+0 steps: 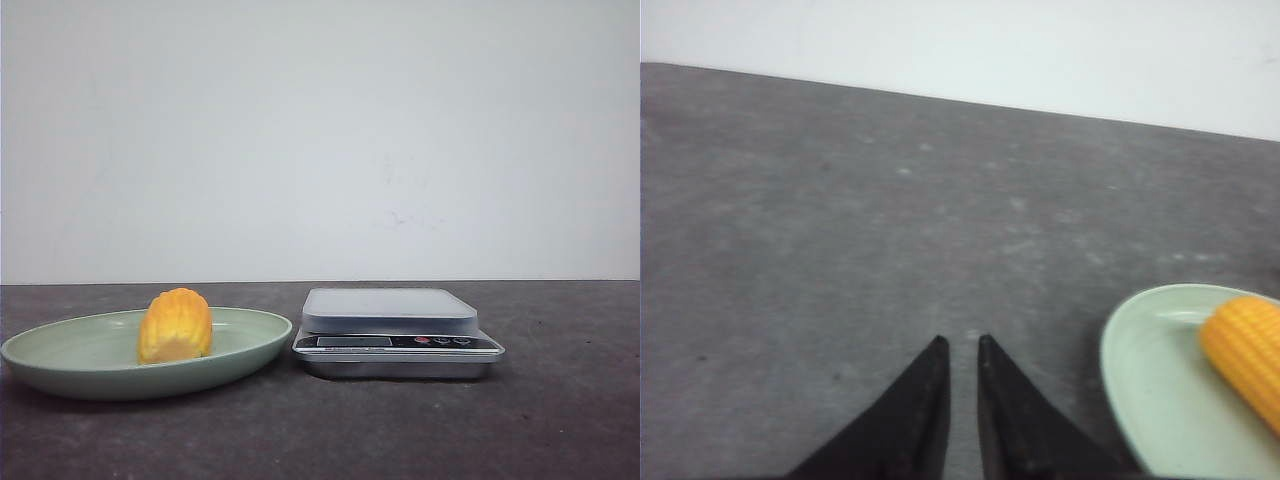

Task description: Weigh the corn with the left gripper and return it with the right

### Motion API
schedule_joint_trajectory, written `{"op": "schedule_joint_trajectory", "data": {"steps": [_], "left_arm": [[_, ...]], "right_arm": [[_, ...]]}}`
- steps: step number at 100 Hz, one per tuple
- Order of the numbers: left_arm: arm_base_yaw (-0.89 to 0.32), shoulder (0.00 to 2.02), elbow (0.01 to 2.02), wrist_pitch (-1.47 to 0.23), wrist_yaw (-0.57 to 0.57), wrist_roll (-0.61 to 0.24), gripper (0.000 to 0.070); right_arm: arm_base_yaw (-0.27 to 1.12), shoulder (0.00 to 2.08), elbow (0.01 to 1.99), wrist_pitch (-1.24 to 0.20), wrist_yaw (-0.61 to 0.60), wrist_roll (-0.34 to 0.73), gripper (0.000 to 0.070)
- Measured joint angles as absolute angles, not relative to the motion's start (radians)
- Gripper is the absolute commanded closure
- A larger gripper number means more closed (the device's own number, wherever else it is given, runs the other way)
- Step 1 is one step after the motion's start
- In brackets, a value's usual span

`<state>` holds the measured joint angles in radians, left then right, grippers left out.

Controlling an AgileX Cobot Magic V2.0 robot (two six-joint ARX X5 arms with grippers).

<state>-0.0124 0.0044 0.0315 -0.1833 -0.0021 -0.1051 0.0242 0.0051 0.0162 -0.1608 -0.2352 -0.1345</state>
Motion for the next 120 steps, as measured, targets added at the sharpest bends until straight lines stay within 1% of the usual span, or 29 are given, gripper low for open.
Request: {"op": "schedule_joint_trajectory", "data": {"steps": [22, 55, 120], "left_arm": [[-0.014, 0.004, 0.031, -0.183, -0.001, -0.07, 0.0696], [-0.103, 0.004, 0.031, -0.183, 0.008, -0.081, 0.0696], [-0.103, 0.004, 0.031, -0.183, 0.014, -0.089, 0.0696]], "right_arm": [[0.024, 0.005, 0.016, -0.161, -0.235, -0.134, 0.0693], [0.024, 0.005, 0.016, -0.161, -0.235, -0.134, 0.0693], [0.024, 0.005, 0.016, -0.161, -0.235, -0.134, 0.0693]]}}
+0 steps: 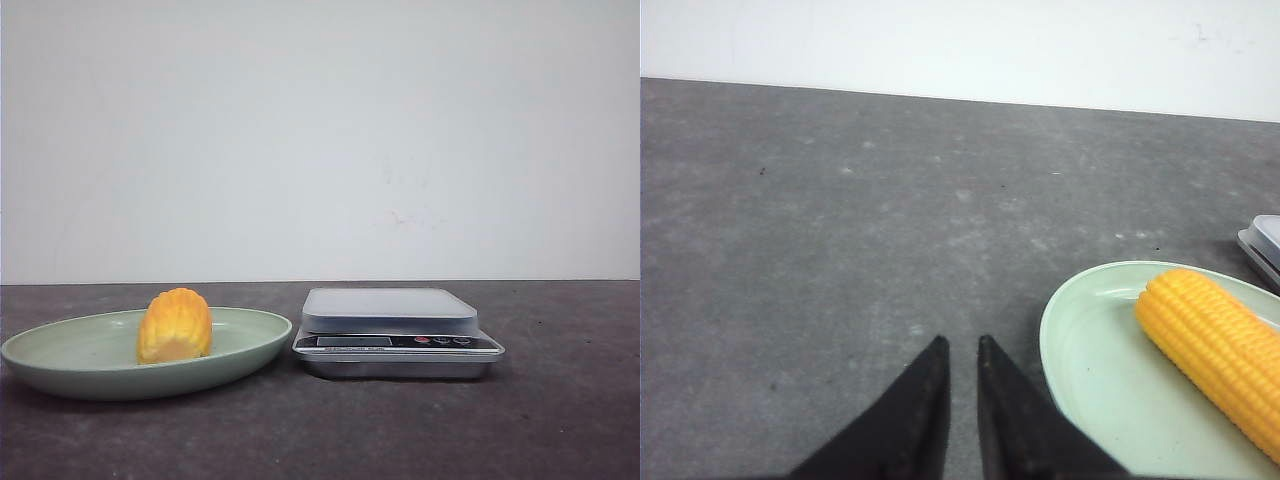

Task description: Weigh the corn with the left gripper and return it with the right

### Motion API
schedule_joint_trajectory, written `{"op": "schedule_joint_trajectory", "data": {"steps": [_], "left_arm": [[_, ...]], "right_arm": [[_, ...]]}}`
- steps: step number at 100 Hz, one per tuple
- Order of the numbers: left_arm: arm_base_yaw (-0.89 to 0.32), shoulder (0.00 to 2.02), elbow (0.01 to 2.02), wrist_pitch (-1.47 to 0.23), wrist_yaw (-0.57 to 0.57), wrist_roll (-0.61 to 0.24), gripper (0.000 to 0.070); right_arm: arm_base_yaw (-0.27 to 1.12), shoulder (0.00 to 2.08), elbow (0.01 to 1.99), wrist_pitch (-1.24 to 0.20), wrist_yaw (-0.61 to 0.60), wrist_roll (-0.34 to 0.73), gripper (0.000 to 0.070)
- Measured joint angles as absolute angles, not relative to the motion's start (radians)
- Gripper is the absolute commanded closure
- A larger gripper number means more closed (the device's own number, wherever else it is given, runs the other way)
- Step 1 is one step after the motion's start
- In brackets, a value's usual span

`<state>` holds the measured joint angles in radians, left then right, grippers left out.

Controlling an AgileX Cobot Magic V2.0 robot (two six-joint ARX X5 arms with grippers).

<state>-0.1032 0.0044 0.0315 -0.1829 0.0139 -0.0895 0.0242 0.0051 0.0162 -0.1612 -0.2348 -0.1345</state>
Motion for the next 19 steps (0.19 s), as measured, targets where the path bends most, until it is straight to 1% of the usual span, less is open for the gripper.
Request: {"op": "schedule_joint_trajectory", "data": {"steps": [19], "left_arm": [[-0.103, 0.004, 0.031, -0.183, 0.014, -0.089, 0.0696]], "right_arm": [[0.024, 0.005, 0.016, -0.161, -0.235, -0.134, 0.0693]]}}
